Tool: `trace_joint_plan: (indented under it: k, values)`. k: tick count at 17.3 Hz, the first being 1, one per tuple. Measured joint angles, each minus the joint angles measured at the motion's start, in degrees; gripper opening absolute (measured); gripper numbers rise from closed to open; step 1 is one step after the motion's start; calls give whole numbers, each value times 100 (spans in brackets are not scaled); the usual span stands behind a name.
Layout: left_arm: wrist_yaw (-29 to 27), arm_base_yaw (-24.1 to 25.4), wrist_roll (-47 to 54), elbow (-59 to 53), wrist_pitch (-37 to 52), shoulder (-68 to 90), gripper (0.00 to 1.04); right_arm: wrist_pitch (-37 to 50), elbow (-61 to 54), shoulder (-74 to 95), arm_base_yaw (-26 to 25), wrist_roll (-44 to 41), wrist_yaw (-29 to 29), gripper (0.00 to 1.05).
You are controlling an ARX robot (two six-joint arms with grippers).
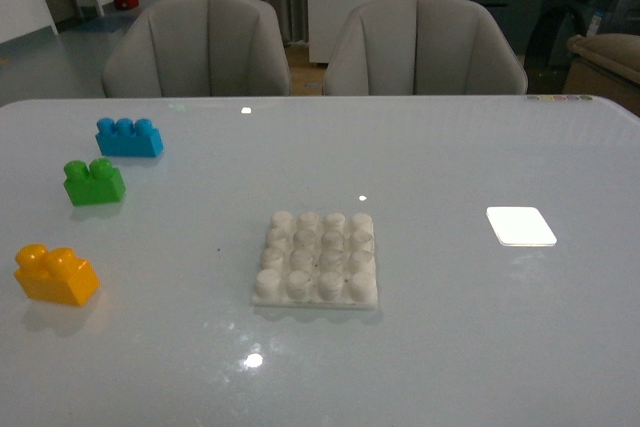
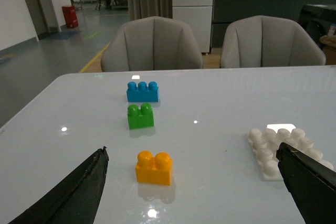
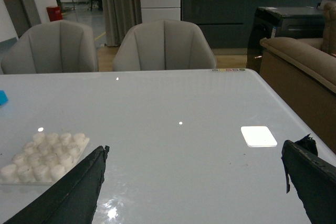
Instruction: Insert yellow block into base center
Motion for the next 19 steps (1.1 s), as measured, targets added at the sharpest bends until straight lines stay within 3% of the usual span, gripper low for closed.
trace_joint_plan:
  k: [8, 10, 12, 15, 19]
  values:
    - [0, 0, 0, 0, 0, 0, 98, 0, 0, 0, 0, 0, 0, 98]
    - [-201, -83, -260, 378, -1064, 520, 98, 0, 0, 0, 0, 0, -2, 98]
    - [-151, -87, -330, 457, -1134, 634, 98, 0, 0, 2, 0, -4, 0, 98]
    - [129, 138, -365, 588, -894, 695, 98, 0, 0, 0, 0, -4, 0, 98]
    - [782, 800, -160, 638, 870, 2516, 98, 0, 0, 0, 0, -4, 0, 98]
